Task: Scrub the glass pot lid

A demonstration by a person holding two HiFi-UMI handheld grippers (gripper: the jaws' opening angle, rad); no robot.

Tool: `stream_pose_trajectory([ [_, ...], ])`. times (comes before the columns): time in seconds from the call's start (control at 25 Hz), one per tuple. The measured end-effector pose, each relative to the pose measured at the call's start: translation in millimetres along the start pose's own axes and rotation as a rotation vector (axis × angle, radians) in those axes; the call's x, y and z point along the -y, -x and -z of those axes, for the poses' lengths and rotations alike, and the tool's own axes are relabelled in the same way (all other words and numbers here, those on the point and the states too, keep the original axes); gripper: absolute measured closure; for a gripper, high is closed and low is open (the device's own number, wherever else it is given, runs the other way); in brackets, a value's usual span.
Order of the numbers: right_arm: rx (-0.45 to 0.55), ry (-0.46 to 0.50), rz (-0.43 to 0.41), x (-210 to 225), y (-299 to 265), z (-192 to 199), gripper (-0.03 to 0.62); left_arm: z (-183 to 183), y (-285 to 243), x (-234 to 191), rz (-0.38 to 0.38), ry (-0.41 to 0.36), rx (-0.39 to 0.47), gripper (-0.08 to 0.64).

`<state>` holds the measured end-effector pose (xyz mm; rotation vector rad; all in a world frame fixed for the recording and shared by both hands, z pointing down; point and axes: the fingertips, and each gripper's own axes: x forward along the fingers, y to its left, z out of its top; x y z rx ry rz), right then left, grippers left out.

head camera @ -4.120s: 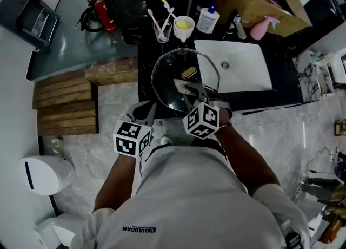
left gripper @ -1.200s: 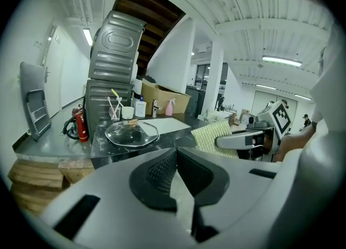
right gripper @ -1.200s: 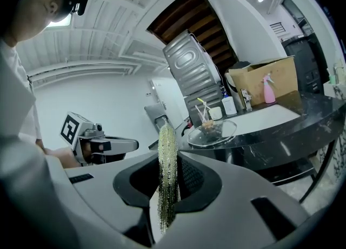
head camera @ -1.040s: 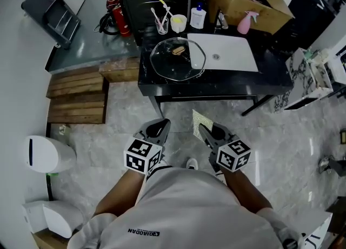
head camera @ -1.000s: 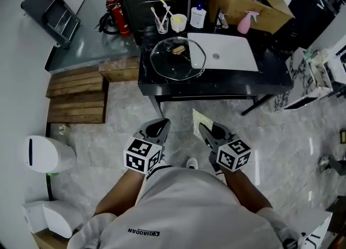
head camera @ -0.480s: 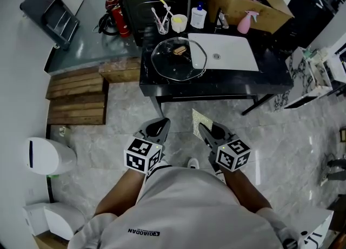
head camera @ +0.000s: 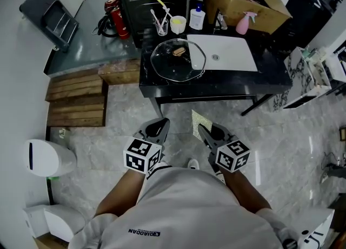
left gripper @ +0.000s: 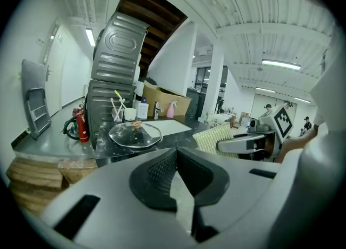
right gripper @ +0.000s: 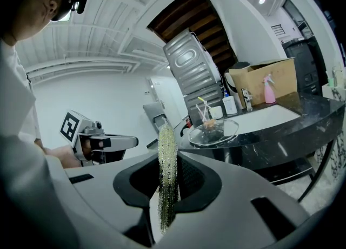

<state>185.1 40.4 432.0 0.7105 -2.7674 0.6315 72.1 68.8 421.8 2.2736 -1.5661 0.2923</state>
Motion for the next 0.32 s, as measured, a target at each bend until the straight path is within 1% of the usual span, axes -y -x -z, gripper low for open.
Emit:
stream_pose_trajectory([
  [0.32,-0.003,0.009,-0.001,-5.0,2.2,2.2,0.511,2.0,5.0,0.2,-0.003,0.003,0.005,0.543],
])
